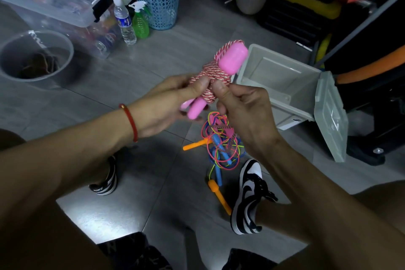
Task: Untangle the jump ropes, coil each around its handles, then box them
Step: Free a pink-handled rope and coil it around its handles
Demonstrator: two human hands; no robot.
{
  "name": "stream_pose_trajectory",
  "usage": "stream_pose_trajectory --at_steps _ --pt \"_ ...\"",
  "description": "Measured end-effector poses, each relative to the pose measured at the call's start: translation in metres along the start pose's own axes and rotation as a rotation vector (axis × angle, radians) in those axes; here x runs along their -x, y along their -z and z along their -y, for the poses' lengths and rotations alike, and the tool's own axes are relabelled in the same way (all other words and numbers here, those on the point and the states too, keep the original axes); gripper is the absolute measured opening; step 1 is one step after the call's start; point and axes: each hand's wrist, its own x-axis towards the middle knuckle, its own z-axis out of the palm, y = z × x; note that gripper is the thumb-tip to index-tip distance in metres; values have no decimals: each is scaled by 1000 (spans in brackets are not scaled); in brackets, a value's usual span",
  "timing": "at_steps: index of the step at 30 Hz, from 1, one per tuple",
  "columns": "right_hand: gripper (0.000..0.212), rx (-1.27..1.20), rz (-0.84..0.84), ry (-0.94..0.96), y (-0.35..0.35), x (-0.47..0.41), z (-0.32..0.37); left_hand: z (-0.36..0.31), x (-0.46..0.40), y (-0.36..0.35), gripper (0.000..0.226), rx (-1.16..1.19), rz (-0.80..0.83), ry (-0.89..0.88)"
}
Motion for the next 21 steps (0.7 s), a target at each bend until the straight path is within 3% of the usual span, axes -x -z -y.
stream_pose_trajectory --at_steps 2,3,7,12,15,21 --pt "43 4 33 30 -1 -1 0 -4 3 0 37 62 149 55" --pt "43 16 25 28 -1 -1 -1 -2 1 -2 35 23 128 7" --pt "43 151 -61 -96 -8 -1 -9 7 -15 -1 27 -370 -174 -175" --pt "25 424 83 -139 -4 2 -4 12 -23 17 34 -700 -287 -187" --pt "15 682 142 19 5 3 1 9 -21 21 40 -901 -254 -230" --pt "33 1260 282 423 18 6 18 8 -16 12 39 -1280 -25 -156"
